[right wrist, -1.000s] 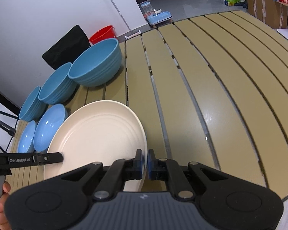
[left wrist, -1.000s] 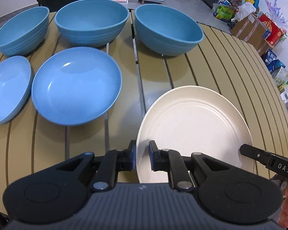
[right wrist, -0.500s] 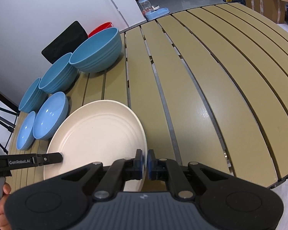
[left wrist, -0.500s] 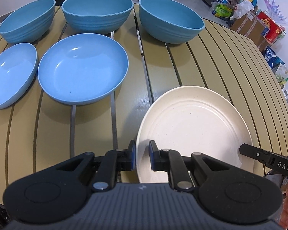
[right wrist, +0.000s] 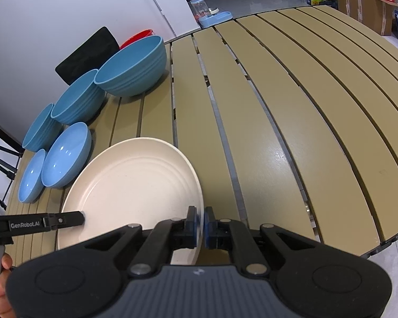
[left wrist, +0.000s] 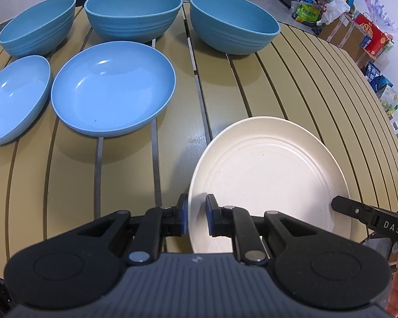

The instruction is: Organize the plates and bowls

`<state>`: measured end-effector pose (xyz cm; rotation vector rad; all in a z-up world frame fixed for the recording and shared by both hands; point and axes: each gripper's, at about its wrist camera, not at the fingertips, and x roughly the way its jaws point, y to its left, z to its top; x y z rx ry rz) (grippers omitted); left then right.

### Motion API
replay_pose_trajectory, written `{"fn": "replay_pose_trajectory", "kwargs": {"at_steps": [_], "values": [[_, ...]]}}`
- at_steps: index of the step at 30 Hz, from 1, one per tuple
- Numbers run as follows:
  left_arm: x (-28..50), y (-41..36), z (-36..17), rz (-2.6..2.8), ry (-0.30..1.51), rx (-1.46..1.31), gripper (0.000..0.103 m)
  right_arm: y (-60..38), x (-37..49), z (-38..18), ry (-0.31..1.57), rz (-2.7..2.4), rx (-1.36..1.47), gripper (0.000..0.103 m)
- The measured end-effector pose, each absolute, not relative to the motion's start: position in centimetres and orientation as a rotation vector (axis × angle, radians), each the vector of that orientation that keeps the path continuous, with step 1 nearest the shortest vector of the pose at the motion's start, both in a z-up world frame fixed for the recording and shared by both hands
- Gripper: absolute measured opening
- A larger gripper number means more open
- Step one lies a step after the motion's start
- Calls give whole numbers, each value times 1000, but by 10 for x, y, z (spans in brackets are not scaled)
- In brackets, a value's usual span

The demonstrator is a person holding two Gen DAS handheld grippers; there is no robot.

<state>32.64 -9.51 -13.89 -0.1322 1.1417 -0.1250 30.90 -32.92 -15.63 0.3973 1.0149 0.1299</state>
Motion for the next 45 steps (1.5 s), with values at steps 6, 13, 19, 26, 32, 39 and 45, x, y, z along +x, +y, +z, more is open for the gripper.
{"fn": "replay_pose_trajectory", "kwargs": {"at_steps": [6,13,19,26,32,39,45], "values": [[328,-96,-143,-124,1150,-130,15,-325,310,-159,1019,124,388,5],[330,-97,-146,-125,1151,-125,15,-321,311,-161,1021,118,382,6],[331,-98,-147,-122,1165,-122,16,-319,311,-161,1024,110,374,11],[329,-95,-138,-108,1146,-115,40,-322,308,-151,990,85,350,26],[323,-92,-123,-108,1122,-108,56,-322,302,-144,973,80,331,49],[311,-89,-103,-100,1076,-91,81,-320,290,-132,952,81,311,81],[297,-85,-89,-92,1037,-90,93,-319,279,-122,934,84,309,96]]}}
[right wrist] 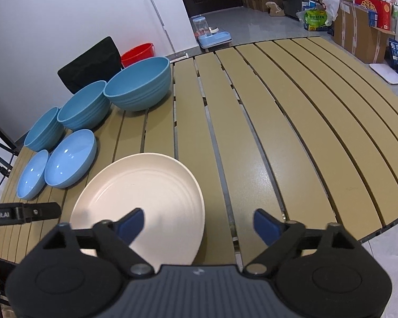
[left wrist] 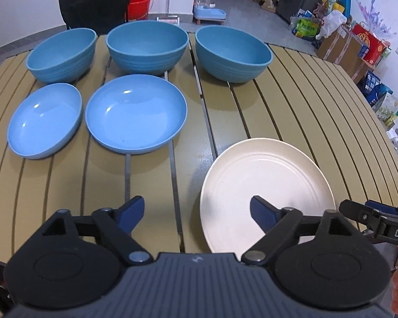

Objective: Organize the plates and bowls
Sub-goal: 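Open the left gripper to release the cream plate rim, then move the left gripper to the rim of a shallow blue plate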

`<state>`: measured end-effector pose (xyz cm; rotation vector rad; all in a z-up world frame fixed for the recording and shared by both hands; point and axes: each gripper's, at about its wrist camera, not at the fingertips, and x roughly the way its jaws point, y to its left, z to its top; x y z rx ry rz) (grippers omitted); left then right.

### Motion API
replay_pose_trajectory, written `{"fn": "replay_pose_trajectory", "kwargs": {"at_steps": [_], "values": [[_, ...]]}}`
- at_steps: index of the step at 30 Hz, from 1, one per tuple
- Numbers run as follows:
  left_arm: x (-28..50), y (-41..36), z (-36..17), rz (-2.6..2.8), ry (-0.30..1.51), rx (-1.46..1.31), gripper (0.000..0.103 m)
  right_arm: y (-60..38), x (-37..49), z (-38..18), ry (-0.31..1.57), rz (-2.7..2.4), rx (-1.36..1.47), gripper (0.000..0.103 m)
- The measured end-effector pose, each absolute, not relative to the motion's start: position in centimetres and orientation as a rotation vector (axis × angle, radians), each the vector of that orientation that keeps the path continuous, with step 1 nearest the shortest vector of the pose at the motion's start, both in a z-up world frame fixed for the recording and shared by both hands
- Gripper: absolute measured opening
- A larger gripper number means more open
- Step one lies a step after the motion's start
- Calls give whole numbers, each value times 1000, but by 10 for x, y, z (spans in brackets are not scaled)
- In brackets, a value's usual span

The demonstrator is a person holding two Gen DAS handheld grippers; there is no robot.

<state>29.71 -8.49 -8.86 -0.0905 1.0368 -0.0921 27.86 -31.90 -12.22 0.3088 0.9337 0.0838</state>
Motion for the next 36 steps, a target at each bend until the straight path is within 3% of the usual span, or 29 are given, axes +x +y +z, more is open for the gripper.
{"fn": "replay_pose_trajectory", "kwargs": {"at_steps": [2,5,36], "values": [[292,-83,-84,-85,1023,-89,100,-319,275,-119,928,87,310,101],[284,-80,-79,-72,1001,-91,103,-317,269,-115,924,88,309,103],[235,-24,-42,-12,911,-139,103,-274,236,-74,873,129,217,103]]}}
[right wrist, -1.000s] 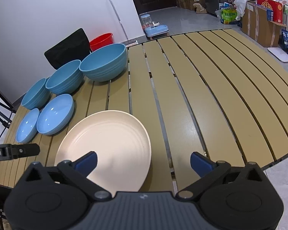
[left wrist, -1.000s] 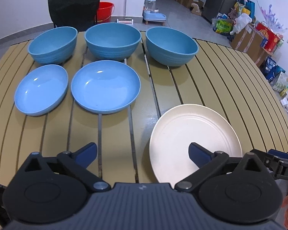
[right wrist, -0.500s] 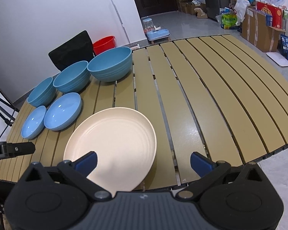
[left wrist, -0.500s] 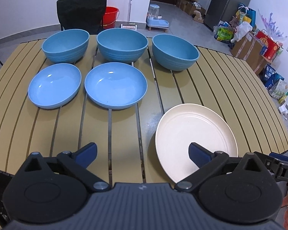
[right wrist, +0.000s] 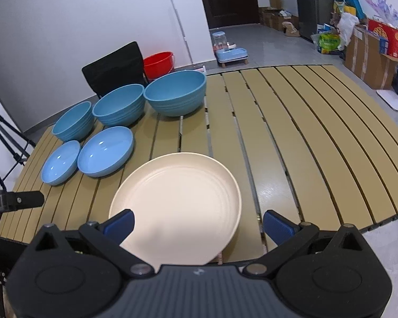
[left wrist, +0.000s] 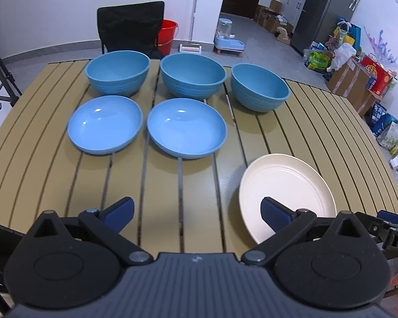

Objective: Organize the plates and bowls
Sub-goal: 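Move the left gripper to the rim of a shallow blue plate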

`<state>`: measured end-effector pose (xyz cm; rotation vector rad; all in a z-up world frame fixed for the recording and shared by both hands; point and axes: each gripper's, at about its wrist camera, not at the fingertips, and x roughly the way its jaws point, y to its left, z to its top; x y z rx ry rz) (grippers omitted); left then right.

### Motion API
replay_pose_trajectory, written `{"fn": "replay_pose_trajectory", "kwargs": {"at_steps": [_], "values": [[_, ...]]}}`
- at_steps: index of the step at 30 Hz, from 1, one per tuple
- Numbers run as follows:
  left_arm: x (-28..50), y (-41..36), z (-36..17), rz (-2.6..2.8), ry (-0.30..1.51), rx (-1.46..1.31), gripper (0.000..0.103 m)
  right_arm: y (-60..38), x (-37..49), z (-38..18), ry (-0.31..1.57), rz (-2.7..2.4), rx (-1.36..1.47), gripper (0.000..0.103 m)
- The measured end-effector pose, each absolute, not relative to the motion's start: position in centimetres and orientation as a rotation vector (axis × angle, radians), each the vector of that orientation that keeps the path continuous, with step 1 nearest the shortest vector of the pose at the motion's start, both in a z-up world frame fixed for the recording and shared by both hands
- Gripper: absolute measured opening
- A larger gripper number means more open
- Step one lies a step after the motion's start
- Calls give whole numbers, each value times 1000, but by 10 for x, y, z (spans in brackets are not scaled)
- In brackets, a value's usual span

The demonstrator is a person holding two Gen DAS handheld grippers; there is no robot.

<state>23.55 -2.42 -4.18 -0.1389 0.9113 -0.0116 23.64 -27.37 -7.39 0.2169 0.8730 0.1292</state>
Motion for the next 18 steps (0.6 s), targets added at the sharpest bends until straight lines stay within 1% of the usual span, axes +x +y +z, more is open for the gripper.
{"fn": "replay_pose_trajectory", "kwargs": {"at_steps": [18], "values": [[251,27,-39,64,907,-161,103,-223,270,-62,875,197,148,103]]}}
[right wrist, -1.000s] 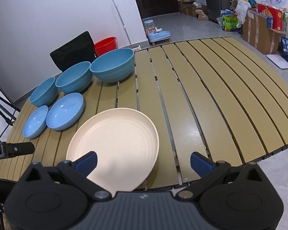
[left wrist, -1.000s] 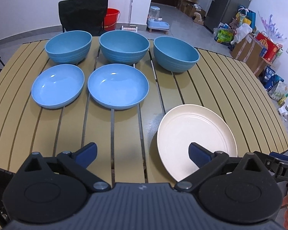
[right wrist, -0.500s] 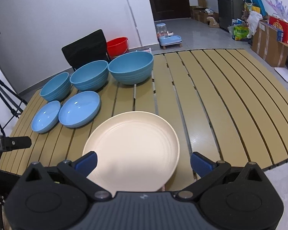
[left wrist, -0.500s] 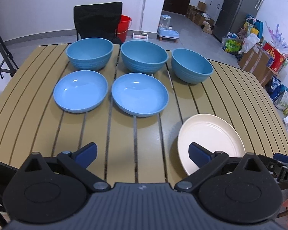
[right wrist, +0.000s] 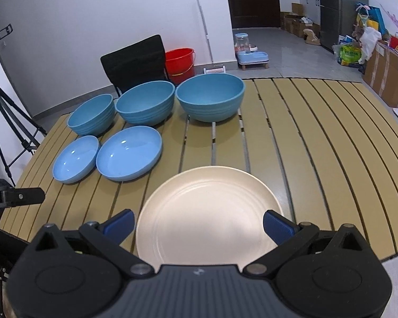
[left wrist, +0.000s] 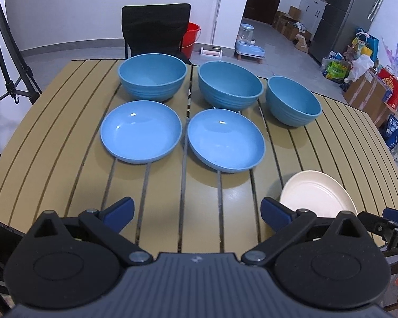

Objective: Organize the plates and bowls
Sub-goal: 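Move the left gripper to the rim of a shallow blue plate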

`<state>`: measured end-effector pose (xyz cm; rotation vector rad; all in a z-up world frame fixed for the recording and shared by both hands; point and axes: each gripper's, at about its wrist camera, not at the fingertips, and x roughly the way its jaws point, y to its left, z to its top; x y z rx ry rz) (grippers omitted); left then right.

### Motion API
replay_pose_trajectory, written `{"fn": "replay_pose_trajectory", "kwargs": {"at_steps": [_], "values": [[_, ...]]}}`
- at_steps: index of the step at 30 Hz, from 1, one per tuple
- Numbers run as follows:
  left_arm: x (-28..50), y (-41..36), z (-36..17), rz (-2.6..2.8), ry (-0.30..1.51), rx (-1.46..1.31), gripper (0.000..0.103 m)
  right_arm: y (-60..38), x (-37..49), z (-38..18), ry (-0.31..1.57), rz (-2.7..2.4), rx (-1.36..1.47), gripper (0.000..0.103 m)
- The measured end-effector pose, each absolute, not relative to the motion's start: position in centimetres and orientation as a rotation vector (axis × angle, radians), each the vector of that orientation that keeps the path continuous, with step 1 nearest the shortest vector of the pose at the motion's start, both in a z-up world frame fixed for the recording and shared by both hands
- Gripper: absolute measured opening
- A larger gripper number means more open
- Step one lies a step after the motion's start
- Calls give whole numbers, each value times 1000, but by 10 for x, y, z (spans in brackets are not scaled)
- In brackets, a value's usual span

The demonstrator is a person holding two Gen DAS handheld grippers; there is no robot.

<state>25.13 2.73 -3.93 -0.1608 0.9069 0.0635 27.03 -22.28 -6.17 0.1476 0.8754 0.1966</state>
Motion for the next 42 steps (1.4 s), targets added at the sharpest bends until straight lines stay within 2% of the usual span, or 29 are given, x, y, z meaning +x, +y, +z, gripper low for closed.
{"fn": "replay_pose_trajectory", "kwargs": {"at_steps": [20,36,42], "values": [[298,55,-50,85,941,-161,103,-176,324,-63,892,229,100,103],[368,43,-54,72,931,-84,103,-148,387,-79,960,191,107,103],[404,32,-62,57,949,-22,94,-141,412,-93,1002,183,138,92]]}}
